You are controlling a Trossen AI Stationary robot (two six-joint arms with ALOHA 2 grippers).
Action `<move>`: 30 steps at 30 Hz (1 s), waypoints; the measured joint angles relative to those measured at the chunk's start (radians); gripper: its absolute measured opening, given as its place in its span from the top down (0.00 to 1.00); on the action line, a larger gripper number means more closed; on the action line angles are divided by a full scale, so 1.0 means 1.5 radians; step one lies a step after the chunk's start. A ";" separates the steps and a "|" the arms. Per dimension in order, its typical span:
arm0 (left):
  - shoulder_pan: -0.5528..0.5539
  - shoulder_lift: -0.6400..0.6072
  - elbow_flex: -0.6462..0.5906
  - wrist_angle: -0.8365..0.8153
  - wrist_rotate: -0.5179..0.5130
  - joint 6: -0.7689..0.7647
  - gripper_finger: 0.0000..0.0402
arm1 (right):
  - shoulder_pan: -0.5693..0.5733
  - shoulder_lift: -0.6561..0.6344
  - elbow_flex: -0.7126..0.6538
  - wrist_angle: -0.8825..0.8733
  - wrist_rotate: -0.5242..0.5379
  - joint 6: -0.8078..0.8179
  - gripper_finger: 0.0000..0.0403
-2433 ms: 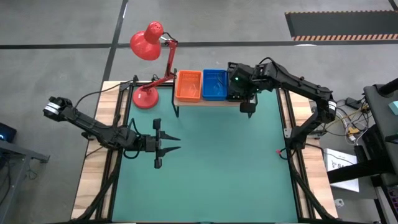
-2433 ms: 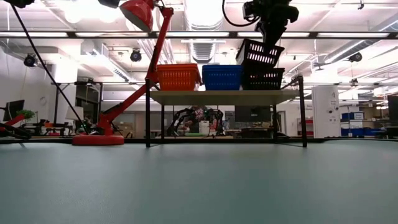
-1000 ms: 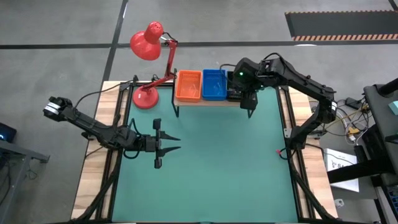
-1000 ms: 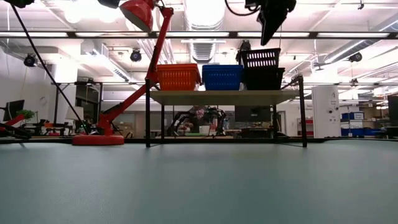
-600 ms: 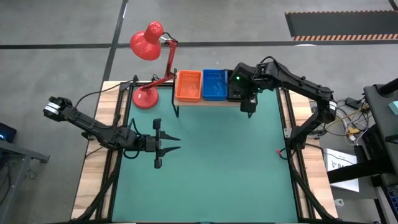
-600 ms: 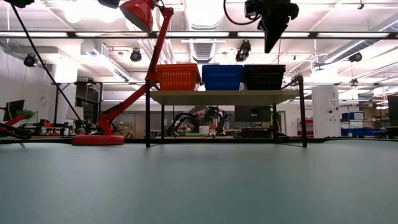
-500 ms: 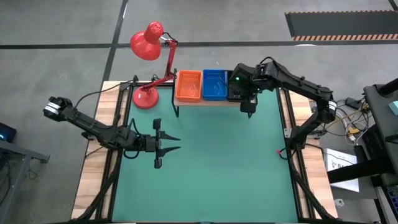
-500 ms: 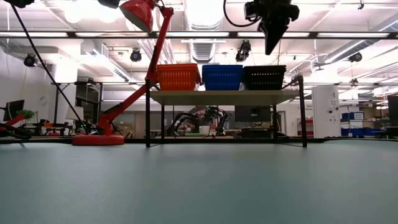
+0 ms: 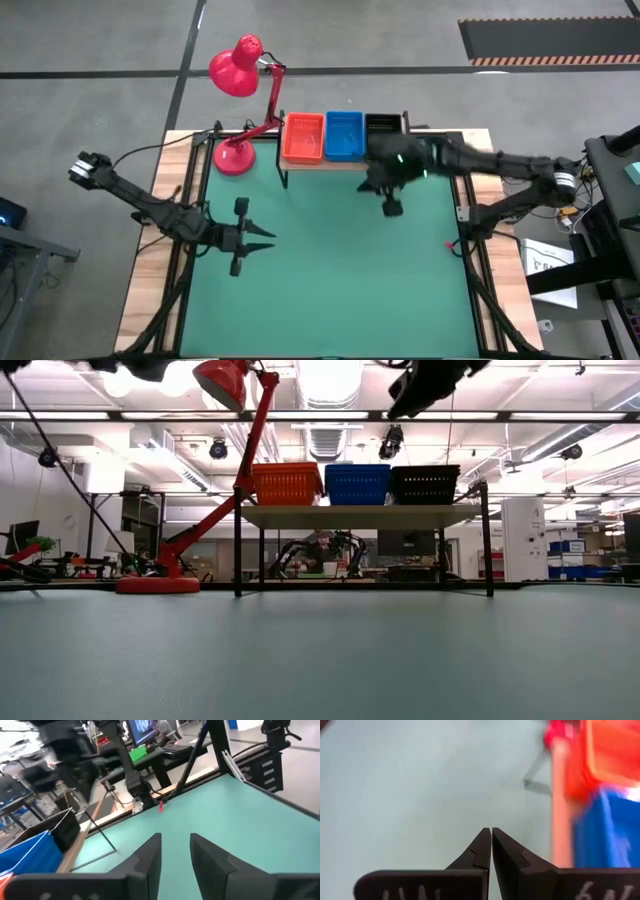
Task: Stack baskets on shelf by color
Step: Return to Home Position
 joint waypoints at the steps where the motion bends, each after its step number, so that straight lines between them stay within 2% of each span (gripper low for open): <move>1: -0.001 -0.022 -0.019 -0.001 0.001 0.001 0.80 | 0.021 -0.023 -0.054 0.075 0.000 -0.007 0.98; 6: 0.008 -0.139 -0.121 0.044 -0.001 -0.015 0.89 | 0.106 -0.101 -0.327 0.480 0.023 -0.051 0.98; 9: 0.016 -0.204 -0.180 0.091 -0.003 -0.018 0.94 | 0.112 -0.121 -0.446 0.646 0.041 -0.064 0.98; 12: 0.027 -0.258 -0.226 0.117 -0.015 -0.011 0.99 | 0.094 -0.140 -0.525 0.747 0.042 -0.062 0.98; 20: 0.038 -0.408 -0.319 0.113 -0.019 0.007 0.99 | 0.040 -0.253 -0.627 0.769 0.030 -0.021 0.98; 25: 0.038 -0.488 -0.321 0.076 -0.021 0.005 0.99 | 0.033 -0.349 -0.692 0.769 0.030 -0.010 0.98; 30: 0.038 -0.523 -0.321 0.020 -0.021 -0.001 0.99 | 0.031 -0.437 -0.761 0.767 0.035 -0.009 0.98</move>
